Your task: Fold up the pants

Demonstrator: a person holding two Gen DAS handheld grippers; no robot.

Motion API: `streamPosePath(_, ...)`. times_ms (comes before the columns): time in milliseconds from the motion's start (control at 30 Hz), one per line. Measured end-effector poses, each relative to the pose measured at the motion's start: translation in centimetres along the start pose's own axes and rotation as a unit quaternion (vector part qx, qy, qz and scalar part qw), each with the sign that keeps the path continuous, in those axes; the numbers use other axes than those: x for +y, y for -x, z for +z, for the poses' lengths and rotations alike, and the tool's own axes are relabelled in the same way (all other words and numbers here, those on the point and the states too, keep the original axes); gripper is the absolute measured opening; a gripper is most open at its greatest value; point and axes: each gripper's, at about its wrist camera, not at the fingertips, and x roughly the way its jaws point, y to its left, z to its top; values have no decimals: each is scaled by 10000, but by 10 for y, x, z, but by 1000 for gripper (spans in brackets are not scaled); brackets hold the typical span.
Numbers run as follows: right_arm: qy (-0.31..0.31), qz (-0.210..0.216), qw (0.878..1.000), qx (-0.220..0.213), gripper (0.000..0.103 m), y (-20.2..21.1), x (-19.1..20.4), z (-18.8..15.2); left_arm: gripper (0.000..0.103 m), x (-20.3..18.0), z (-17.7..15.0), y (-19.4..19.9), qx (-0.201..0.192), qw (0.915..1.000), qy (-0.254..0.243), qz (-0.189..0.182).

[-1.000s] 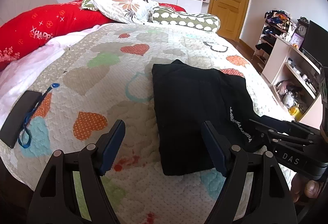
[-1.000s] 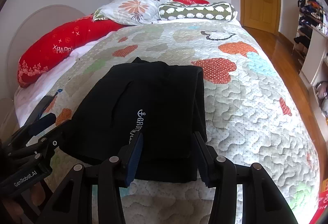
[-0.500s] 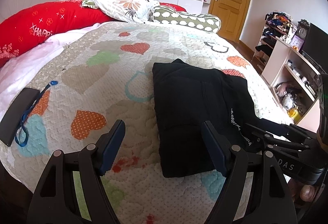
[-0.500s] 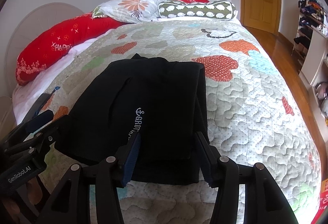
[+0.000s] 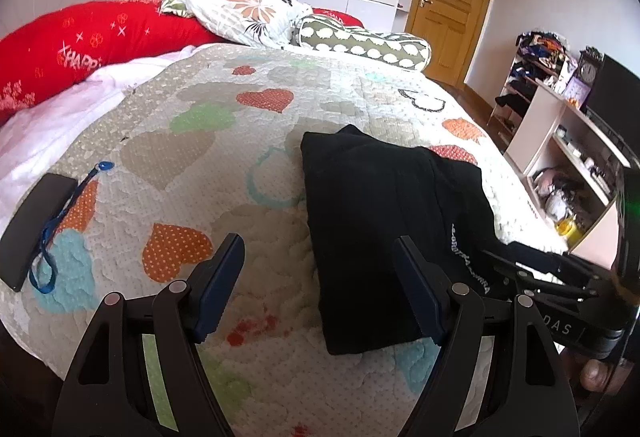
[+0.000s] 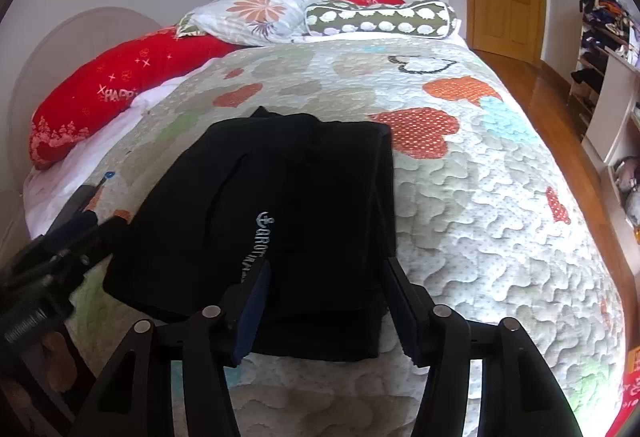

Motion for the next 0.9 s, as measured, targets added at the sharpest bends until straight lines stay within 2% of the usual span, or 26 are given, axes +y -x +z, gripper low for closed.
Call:
streamPosePath(133, -41, -16, 10000, 0, 63, -1, -3, 0, 78, 2, 0, -3, 48, 10000, 48, 0)
streamPosePath(900, -105, 110, 9998, 82, 67, -10, -9, 5, 78, -16, 2, -23, 248, 9994, -239, -90)
